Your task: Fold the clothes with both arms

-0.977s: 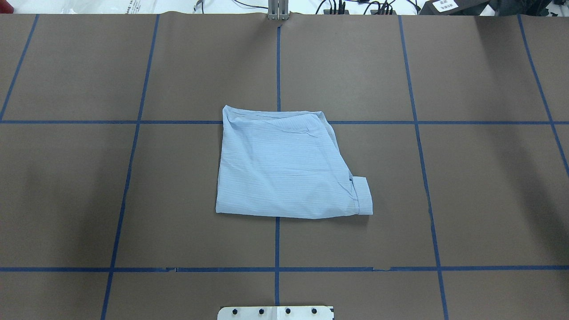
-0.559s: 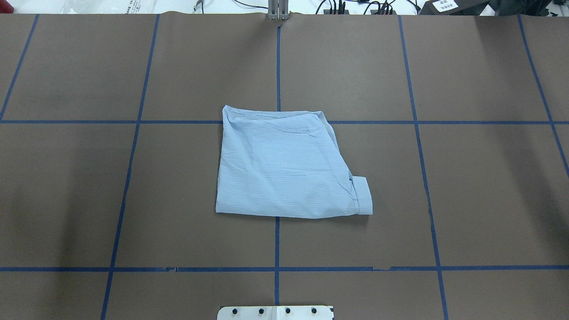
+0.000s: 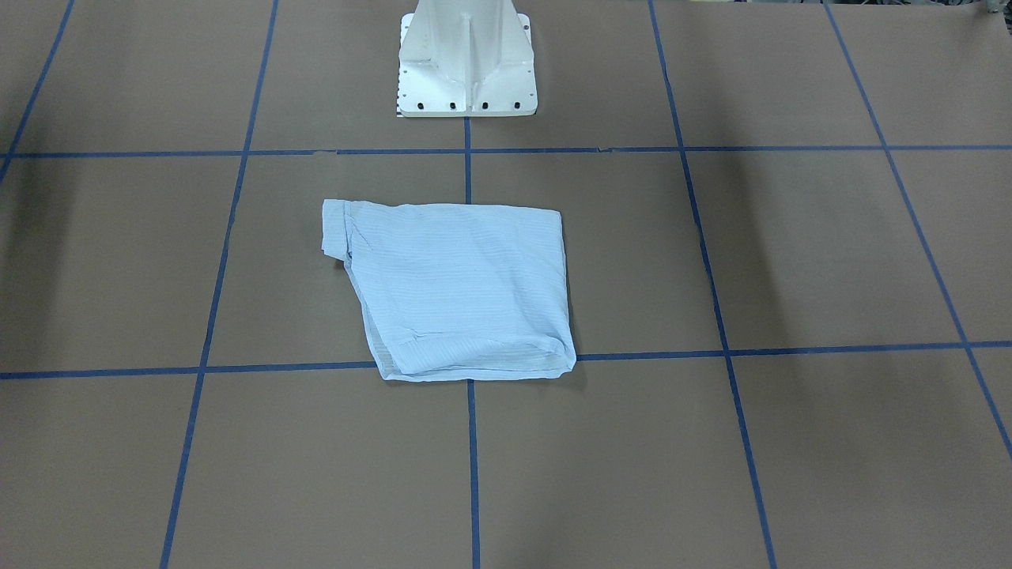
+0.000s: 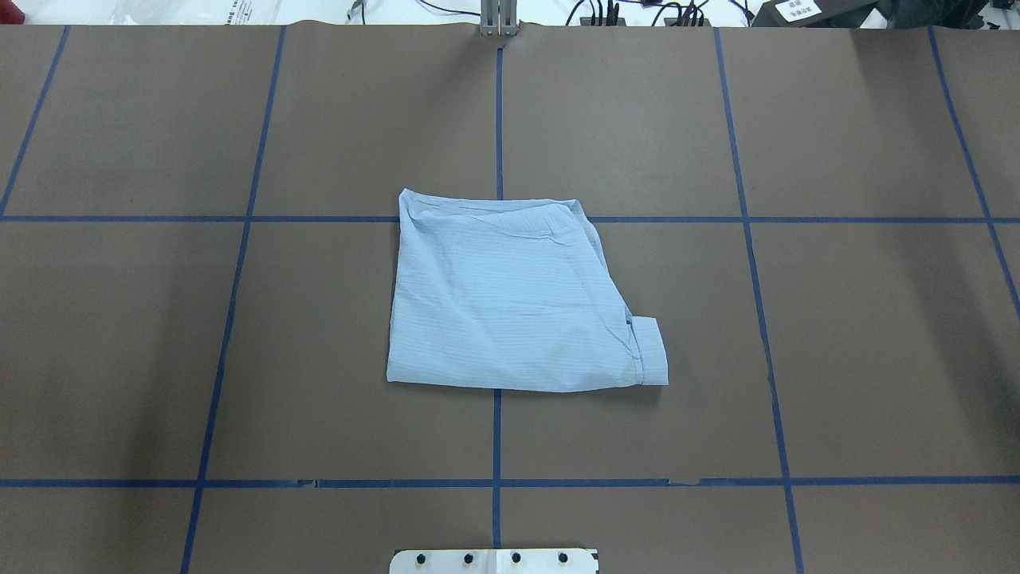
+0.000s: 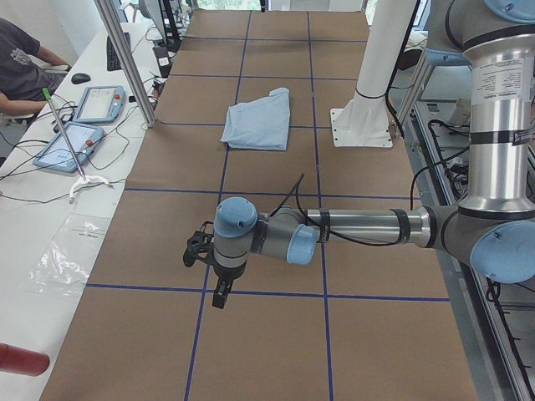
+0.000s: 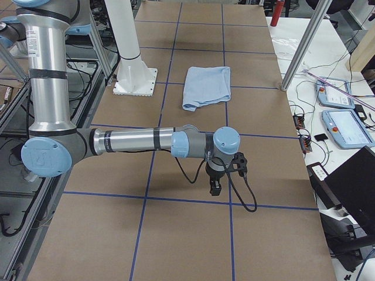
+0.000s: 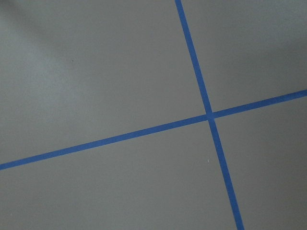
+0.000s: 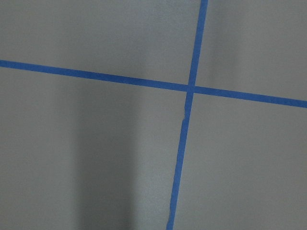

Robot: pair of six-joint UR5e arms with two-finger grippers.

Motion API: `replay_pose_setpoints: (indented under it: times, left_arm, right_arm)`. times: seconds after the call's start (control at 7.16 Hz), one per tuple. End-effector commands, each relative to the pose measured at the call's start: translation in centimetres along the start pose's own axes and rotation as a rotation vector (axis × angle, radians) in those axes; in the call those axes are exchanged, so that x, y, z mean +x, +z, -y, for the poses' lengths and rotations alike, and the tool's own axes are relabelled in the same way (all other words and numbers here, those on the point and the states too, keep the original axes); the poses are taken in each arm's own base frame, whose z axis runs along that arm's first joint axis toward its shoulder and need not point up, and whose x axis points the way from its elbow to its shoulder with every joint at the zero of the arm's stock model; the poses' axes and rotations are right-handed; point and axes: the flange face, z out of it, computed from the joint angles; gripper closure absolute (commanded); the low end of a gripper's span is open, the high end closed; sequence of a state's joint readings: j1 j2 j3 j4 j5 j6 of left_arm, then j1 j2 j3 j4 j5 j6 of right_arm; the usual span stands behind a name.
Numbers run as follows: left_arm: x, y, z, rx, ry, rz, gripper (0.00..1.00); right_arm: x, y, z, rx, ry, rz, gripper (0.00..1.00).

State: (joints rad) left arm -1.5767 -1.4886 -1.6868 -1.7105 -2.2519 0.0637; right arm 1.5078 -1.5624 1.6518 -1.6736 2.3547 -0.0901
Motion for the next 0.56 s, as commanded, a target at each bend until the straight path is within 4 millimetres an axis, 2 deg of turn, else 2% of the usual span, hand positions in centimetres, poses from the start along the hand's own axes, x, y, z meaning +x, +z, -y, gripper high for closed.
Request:
replay_pose_setpoints:
  times: [0.0,0.14,0.28,0.42]
  left_arm:
    - [1.4,-1.6,-0.6,-0.079,-0.063,-0.013,0.01]
    - [1.5,-0.8,-1.4,-0.092,-0.077,-0.075,0.01]
    - [2.2,-1.1,-1.2,-0.081,-0.082,-0.141,0.01]
    - [2.1,-0.5,-1.4,-0.084,-0.086,-0.173,0.01]
  right_arm:
    - [0.2,0.2,-0.1,-0.005,0.006,0.0,0.0]
    - [0.2,0.2,-0.1,-0.005,0.007,0.0,0.0]
    - [0.4,0.1,-0.1,-0.002,0.012,0.0,0.0]
    - [0.9,0.1,-0.3,-0.003,0.021,0.0,0.0]
